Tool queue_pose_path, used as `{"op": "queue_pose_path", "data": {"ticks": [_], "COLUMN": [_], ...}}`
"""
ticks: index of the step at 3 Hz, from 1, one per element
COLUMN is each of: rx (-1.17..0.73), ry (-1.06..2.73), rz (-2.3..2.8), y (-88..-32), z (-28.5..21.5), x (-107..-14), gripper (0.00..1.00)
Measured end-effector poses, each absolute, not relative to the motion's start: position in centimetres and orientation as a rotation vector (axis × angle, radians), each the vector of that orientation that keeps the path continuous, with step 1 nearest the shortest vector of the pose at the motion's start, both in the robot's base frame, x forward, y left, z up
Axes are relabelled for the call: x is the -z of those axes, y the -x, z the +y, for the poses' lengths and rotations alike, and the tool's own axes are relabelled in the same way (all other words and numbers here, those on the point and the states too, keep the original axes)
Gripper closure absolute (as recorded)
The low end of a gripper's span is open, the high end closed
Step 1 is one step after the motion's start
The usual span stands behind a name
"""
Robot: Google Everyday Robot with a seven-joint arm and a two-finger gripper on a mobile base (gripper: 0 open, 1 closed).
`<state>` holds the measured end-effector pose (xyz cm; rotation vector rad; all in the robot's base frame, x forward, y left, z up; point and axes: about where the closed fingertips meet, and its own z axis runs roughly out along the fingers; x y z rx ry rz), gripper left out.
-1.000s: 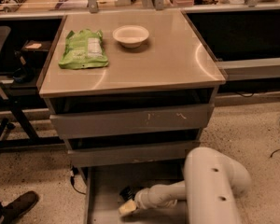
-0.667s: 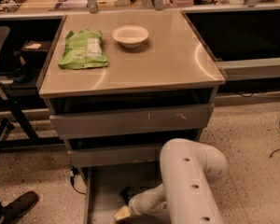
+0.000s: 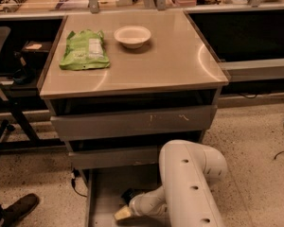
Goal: Pick rxbar blueberry from bottom drawer and place on counter
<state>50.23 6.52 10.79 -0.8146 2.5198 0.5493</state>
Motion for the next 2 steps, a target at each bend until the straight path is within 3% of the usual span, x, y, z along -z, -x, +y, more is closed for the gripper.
{"op": "queue_pose_path", "data": {"ticks": [1, 2], "rx": [-0.547, -0.547], "ry": [0.798, 0.799], "rz": [2.501, 2.501], "y": [-50.23, -50.21], "z": [6.30, 6.31], "x": [-9.69, -9.65], "gripper": [0.00, 0.19]}}
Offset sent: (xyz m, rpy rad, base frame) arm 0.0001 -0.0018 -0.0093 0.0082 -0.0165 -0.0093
